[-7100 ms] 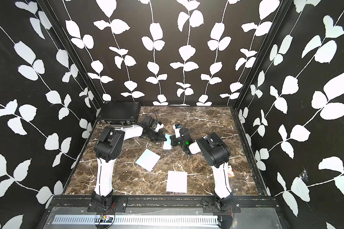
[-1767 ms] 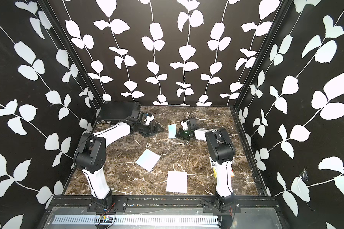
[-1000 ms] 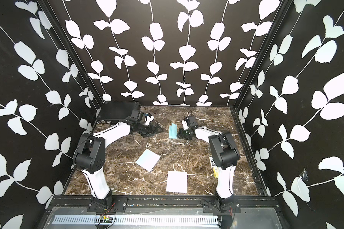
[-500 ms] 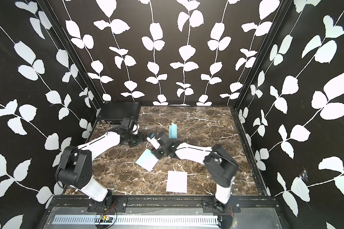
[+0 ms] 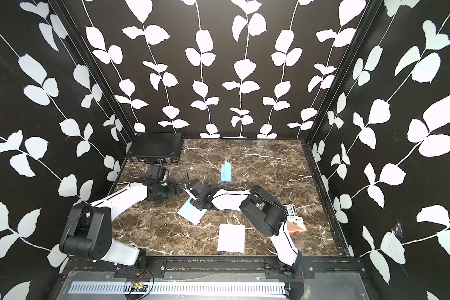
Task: Fold the square paper along the opposite sides
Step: Pick up the paper from the center of the board.
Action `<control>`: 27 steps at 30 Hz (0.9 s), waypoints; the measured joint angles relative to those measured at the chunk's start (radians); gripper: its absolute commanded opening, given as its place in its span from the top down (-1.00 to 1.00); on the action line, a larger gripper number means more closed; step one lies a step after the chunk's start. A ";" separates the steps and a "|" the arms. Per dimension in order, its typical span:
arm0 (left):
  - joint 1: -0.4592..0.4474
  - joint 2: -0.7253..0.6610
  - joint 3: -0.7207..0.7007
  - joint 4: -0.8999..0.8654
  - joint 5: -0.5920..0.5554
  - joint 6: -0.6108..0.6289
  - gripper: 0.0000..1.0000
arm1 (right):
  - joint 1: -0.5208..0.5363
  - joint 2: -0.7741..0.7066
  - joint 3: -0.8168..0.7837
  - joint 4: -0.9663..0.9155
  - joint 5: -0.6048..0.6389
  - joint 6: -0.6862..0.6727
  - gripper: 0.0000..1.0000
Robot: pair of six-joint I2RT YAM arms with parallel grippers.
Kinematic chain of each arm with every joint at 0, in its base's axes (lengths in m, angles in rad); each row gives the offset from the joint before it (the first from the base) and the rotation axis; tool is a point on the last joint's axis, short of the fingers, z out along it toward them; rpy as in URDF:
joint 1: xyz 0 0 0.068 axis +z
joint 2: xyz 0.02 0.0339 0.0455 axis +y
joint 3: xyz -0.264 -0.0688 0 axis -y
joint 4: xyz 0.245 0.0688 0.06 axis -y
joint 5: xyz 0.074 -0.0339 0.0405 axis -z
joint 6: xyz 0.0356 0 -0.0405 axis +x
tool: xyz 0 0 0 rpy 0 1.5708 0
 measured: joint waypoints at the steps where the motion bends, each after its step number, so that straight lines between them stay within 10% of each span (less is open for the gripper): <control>1: 0.000 -0.003 -0.004 0.004 0.004 -0.002 -0.86 | 0.000 -0.008 -0.017 0.014 0.014 0.015 0.01; 14: -0.060 -0.064 -0.143 0.058 0.116 -0.074 -0.78 | 0.002 -0.143 -0.171 -0.130 0.190 0.412 0.20; 27: -0.268 -0.102 -0.168 0.058 0.147 -0.175 -0.72 | -0.279 -0.288 -0.316 -0.102 -0.423 0.645 0.18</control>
